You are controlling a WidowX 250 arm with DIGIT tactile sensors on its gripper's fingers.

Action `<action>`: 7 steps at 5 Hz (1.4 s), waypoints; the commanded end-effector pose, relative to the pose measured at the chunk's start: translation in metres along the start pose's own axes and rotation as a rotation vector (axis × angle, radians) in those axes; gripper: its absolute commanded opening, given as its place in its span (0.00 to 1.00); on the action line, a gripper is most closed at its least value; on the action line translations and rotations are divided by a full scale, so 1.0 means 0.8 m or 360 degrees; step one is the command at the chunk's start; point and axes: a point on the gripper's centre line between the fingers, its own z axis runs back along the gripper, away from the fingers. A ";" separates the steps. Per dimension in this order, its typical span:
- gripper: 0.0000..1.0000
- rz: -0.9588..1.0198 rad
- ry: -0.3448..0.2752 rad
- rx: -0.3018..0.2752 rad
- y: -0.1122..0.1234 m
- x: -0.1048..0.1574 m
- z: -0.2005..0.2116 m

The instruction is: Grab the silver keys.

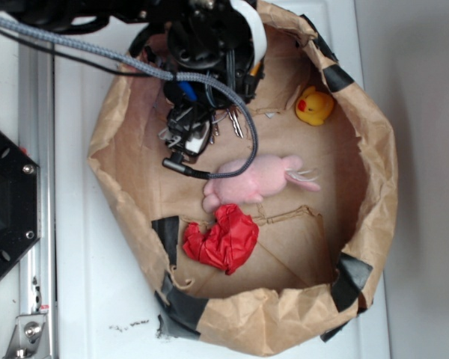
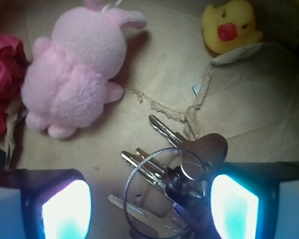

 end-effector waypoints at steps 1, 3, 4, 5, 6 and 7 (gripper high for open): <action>1.00 0.0076 -0.0110 0.0090 0.005 0.009 0.000; 1.00 0.0076 -0.0099 0.0092 0.008 0.008 -0.015; 1.00 0.0091 -0.0083 0.0115 0.012 0.013 -0.024; 1.00 0.0087 -0.0083 0.0124 0.013 0.013 -0.028; 1.00 0.0073 -0.0081 0.0122 0.012 0.010 -0.028; 1.00 0.0071 -0.0086 0.0119 0.012 0.010 -0.029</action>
